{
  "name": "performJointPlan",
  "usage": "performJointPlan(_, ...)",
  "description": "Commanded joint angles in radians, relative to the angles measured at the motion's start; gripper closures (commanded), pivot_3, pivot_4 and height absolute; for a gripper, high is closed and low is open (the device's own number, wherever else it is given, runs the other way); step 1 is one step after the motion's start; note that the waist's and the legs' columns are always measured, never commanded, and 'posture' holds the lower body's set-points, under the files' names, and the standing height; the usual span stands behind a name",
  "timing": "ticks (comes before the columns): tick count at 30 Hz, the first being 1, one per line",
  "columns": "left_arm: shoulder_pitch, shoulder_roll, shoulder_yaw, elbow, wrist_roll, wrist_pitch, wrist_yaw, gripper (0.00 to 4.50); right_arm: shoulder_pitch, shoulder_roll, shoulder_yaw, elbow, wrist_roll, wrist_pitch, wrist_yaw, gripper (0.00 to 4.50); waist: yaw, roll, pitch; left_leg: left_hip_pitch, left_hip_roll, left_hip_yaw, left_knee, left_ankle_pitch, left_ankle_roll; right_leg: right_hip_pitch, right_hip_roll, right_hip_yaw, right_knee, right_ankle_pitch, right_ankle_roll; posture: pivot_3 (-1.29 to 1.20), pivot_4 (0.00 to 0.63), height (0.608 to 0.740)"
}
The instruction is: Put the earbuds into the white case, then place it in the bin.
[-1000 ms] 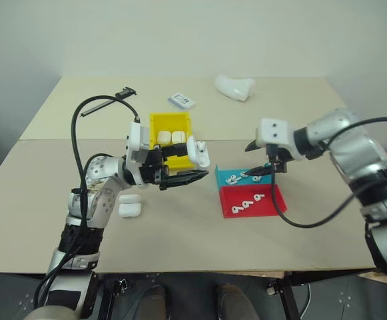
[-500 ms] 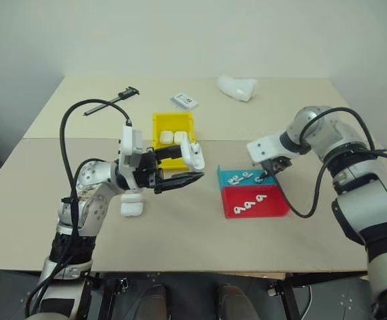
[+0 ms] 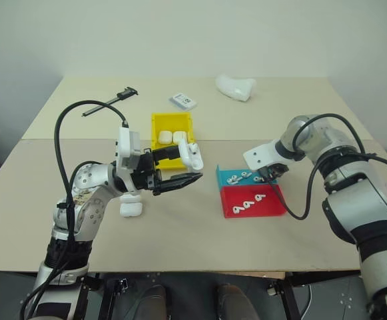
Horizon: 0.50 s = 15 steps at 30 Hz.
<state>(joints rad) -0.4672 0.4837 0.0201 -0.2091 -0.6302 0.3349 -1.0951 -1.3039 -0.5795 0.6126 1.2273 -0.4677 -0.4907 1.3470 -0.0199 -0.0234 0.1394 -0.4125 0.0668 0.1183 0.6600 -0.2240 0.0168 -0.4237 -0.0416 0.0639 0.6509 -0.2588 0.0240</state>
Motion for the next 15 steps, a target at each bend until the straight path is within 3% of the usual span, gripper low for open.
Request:
performJointPlan(1,-0.004,0.007,0.016,-0.043,-0.022,-0.003,0.004,1.72,-0.009,-0.029,-0.03,-0.017,0.001,-0.018,0.028,1.94,0.0,0.0,0.0,0.0,0.0,0.0,0.0,0.0,0.0,0.0,0.0,0.0,0.0,0.0,0.0,0.0,0.15,0.74)
performJointPlan(15,-0.021,0.003,0.006,-0.028,-0.018,-0.005,-0.011,1.72,0.041,-0.059,-0.075,-0.085,0.018,-0.001,0.089,1.94,0.0,0.0,0.0,0.001,0.0,0.0,0.0,0.0,0.0,0.0,0.0,0.0,0.0,0.0,0.0,0.0,0.15,0.74)
